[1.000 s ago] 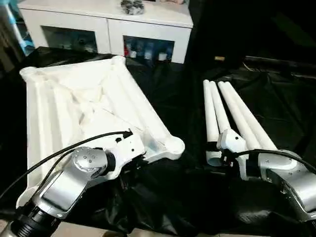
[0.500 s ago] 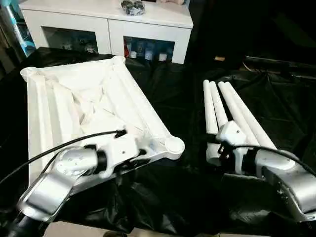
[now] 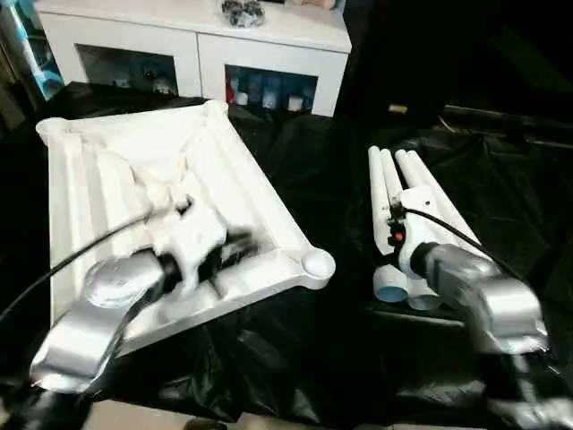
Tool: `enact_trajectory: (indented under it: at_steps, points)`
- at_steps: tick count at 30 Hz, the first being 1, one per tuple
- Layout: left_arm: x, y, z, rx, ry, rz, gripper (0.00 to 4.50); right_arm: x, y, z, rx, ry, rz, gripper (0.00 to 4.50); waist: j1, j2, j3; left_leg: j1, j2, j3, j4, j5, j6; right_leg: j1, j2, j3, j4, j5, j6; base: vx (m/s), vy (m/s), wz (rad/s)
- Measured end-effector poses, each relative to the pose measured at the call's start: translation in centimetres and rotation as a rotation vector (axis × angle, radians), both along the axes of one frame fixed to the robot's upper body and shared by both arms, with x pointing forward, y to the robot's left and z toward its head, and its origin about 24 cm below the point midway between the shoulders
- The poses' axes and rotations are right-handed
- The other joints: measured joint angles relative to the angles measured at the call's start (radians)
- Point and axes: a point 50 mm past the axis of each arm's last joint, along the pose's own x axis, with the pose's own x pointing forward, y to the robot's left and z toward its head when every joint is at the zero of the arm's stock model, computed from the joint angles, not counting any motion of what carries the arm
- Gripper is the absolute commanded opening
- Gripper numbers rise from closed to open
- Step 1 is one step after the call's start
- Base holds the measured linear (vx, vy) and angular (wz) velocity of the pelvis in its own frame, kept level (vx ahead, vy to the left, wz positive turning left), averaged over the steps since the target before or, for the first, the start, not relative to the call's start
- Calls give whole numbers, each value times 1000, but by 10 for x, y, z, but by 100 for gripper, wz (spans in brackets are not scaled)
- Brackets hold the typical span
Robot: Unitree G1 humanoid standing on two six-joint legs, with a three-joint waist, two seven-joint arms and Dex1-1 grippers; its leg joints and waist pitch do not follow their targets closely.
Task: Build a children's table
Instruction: Move table base
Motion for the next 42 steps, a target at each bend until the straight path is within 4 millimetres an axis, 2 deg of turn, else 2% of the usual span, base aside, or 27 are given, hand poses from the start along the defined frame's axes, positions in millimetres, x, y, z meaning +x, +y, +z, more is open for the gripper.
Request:
enact_trajectory:
  at_steps: [3,8,19,23,28,29,33,35,42]
  points:
    - [-5,-7,-2,-14,18,-37,111,7,-10,-1,-1,18,-95,448,-1,-1,0,0,0,0,0,0,0,0,0,0,0,0,1,0,0,0]
    - [-10,-16,-2,-22,29,-84,111,6,-7,-9,26,91,-73,448,-1,-2,0,0,0,0,-1,0,0,0,1,0,0,0,1,0,0,0]
    - [-12,-16,-3,-17,59,-94,111,7,-2,-15,60,172,-45,448,0,-2,0,0,0,0,0,1,-2,0,0,0,0,2,3,0,0,0]
    - [-14,-13,-8,12,120,-110,111,8,-3,-22,77,295,-57,448,0,-2,0,0,0,0,0,1,-2,0,0,0,0,2,3,0,0,0]
    - [-16,-13,-5,20,134,-135,111,11,-7,-24,103,348,-64,448,2,-3,0,0,0,0,0,3,-5,0,0,0,0,2,3,0,0,0]
    - [-17,-13,-4,22,132,-141,113,13,-7,-23,104,356,-64,419,0,-3,0,0,0,0,0,3,-5,0,0,0,0,2,3,0,0,0]
    - [-16,-14,0,18,134,-151,113,16,-7,-24,107,377,-70,419,0,-4,0,0,0,0,0,3,-6,0,0,0,0,2,3,0,0,0]
    - [-17,-14,0,27,150,-152,113,18,-7,-24,112,391,-74,380,0,-6,0,0,0,0,0,4,-6,0,0,0,0,2,3,0,0,0]
    - [-19,-13,1,47,163,-160,113,20,-10,-25,131,415,-91,330,0,-11,0,0,0,1,0,4,-6,0,0,0,0,2,3,0,0,0]
